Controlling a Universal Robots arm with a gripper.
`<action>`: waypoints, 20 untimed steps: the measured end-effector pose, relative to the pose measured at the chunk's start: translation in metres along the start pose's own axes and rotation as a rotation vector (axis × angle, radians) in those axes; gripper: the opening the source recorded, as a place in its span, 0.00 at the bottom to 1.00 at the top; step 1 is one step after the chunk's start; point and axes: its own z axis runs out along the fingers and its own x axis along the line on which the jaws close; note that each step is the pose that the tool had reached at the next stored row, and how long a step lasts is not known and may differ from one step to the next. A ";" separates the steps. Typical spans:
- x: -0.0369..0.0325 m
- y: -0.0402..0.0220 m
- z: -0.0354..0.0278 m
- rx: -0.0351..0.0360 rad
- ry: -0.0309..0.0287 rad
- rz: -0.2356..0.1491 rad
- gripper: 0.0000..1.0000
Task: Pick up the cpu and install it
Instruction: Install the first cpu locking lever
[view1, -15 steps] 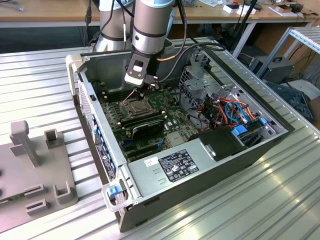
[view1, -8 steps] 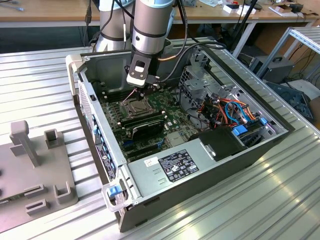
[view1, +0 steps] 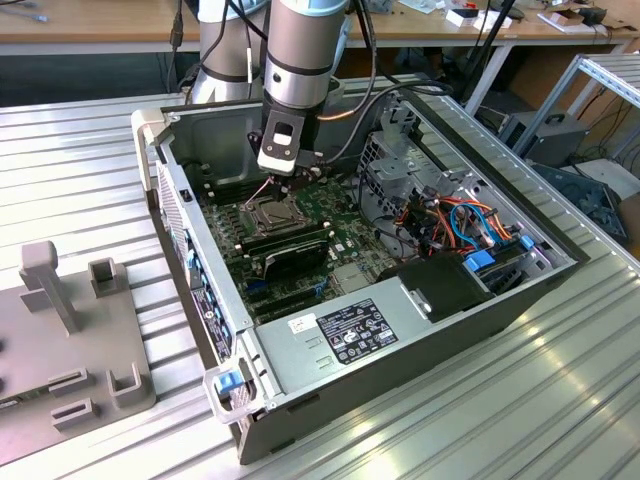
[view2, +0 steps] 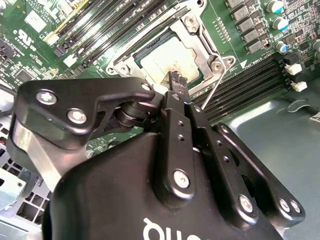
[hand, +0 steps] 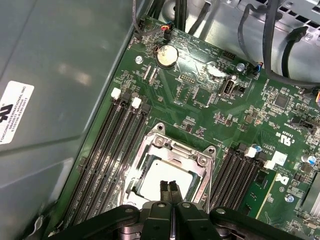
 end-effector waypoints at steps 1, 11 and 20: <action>0.0000 0.0000 0.0000 -0.0001 0.0000 -0.002 0.11; 0.0000 0.0000 0.0000 -0.0004 0.0012 -0.046 0.11; 0.0000 0.0000 0.0000 -0.0005 0.0013 -0.052 0.11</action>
